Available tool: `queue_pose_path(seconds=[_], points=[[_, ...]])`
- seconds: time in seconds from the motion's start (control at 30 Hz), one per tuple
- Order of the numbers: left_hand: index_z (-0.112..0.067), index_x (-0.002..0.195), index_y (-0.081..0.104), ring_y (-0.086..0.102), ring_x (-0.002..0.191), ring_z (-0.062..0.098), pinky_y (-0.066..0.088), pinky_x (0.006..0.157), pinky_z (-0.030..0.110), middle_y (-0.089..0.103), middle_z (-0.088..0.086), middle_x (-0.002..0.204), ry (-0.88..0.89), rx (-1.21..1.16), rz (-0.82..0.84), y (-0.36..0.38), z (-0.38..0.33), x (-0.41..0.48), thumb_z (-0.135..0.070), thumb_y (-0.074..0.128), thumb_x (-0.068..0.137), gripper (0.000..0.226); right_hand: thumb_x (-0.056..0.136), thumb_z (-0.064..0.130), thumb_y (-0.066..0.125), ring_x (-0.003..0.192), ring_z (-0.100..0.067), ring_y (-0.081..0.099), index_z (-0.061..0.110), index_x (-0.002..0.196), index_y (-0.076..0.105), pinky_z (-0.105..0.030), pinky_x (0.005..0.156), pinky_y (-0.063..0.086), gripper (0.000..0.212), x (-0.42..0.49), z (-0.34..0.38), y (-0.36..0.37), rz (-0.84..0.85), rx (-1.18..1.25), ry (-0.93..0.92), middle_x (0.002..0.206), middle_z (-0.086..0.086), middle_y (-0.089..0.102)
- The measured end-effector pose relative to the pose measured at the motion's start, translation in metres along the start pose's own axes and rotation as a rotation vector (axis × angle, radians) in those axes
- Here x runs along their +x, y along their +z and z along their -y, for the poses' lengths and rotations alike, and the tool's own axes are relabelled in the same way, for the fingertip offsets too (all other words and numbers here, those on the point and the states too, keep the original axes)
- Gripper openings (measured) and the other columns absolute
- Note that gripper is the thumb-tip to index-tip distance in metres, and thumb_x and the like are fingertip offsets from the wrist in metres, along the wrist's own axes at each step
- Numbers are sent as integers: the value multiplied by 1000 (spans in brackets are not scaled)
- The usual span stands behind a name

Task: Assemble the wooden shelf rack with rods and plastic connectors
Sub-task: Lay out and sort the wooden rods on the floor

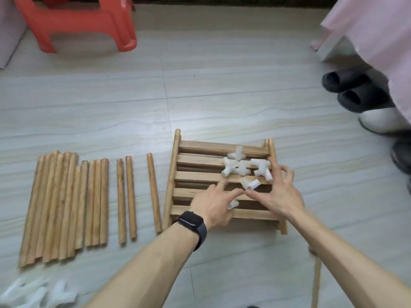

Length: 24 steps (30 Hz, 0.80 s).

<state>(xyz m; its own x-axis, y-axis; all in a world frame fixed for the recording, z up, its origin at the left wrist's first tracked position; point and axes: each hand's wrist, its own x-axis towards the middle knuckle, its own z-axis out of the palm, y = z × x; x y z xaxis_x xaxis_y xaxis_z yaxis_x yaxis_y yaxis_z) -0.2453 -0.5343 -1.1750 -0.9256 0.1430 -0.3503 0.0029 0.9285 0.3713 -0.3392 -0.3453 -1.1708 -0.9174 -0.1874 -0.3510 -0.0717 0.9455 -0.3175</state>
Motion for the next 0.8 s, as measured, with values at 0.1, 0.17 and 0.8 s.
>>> queue_pose_path(seconds=[0.1, 0.17, 0.8], points=[[-41, 143, 38, 55, 117, 34, 50, 81, 45, 30, 10, 153, -10, 42, 70, 17, -13, 12, -26, 54, 99, 50, 61, 83, 72, 125, -36, 57, 52, 152, -2, -52, 95, 50, 121, 21, 3, -5, 82, -143, -76, 160, 2, 11], [-34, 130, 53, 59, 108, 32, 47, 71, 40, 32, 7, 147, -35, 32, 62, 22, -12, 15, -22, 56, 100, 33, 60, 84, 71, 128, -39, 54, 49, 153, 2, -53, 96, 50, 121, 35, 7, -7, 133, -243, -100, 162, -3, 11], [-28, 126, 63, 49, 98, 16, 41, 83, 24, 50, -2, 114, -237, -385, 48, -9, 28, 5, -29, 69, 80, 46, 75, 35, 71, 104, -26, 54, 34, 106, 58, -31, 83, 40, 33, 43, 26, 6, 17, 0, -88, 123, 1, 40]])
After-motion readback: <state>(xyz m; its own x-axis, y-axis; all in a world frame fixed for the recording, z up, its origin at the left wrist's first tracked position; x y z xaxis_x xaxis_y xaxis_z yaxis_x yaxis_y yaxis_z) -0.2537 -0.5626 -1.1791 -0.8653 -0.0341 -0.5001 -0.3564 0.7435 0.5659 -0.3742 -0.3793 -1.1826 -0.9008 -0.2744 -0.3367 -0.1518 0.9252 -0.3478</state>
